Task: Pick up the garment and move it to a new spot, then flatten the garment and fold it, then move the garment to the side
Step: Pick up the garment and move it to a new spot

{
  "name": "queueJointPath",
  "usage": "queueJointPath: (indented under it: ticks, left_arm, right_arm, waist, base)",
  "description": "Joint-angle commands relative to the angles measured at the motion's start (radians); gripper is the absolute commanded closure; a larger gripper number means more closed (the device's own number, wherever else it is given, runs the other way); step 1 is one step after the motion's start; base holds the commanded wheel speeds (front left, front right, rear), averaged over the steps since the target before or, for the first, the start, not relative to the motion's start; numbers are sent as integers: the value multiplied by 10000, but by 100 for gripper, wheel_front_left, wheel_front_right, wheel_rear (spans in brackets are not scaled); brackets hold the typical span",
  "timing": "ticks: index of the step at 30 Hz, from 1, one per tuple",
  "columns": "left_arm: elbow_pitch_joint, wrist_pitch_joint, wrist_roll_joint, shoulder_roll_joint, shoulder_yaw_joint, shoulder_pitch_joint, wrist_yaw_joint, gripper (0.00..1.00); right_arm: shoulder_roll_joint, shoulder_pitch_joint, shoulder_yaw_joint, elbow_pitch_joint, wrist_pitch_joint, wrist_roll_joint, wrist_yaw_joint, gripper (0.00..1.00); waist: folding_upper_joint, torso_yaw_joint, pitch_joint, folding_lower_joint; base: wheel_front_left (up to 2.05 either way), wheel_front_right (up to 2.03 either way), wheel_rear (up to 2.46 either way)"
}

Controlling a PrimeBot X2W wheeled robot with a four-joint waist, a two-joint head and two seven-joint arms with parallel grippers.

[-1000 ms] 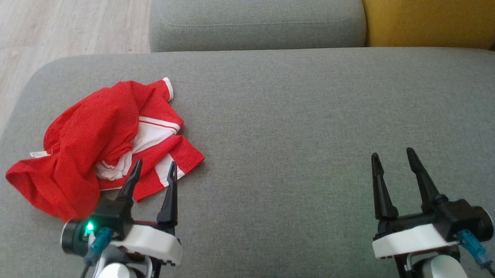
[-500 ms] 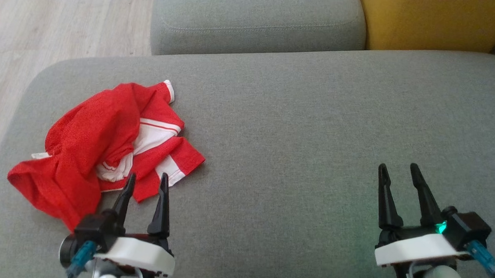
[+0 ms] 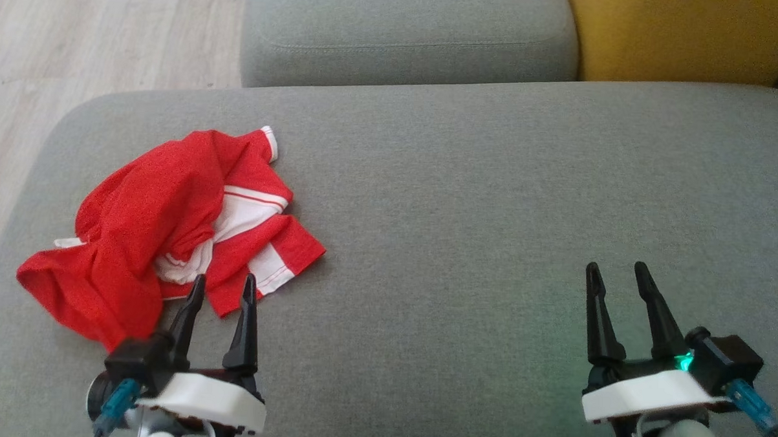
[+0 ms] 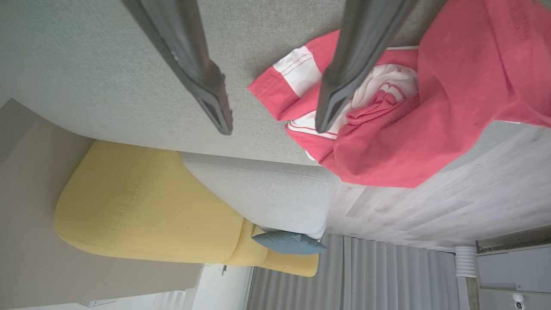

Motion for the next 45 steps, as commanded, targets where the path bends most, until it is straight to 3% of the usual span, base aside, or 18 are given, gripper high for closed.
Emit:
queueJointPath:
  ticks: [1,17,31,37,45]
  left_arm:
    - [-266,-120,-12,-36,276,-364,40,0]
    - [-169,-120,181,-38,724,-317,165,0]
    - [-148,-120,365,-39,1246,-253,-1,0]
    - [-28,-120,356,-39,1426,-253,-47,0]
    - [-50,-120,163,-39,1918,-890,-70,0]
  right_arm:
    - [-75,-201,269,-279,-109,86,2,0]
    - [-75,-68,939,-165,-109,399,2,0]
    - [-75,-32,1574,-211,-109,1034,2,0]
    - [-75,-41,1632,-133,-109,1063,2,0]
    - [-75,-323,1456,-277,-109,913,2,0]
  waist:
    - [-1,127,18,0]
    - [-1,1955,-21,0]
    - [-1,3584,-10,0]
    - [-1,3827,42,0]
    - [-1,3481,645,0]
  base:
    - [0,0,0]
    - [0,0,0]
    - [0,0,0]
    - [0,0,0]
    - [0,0,0]
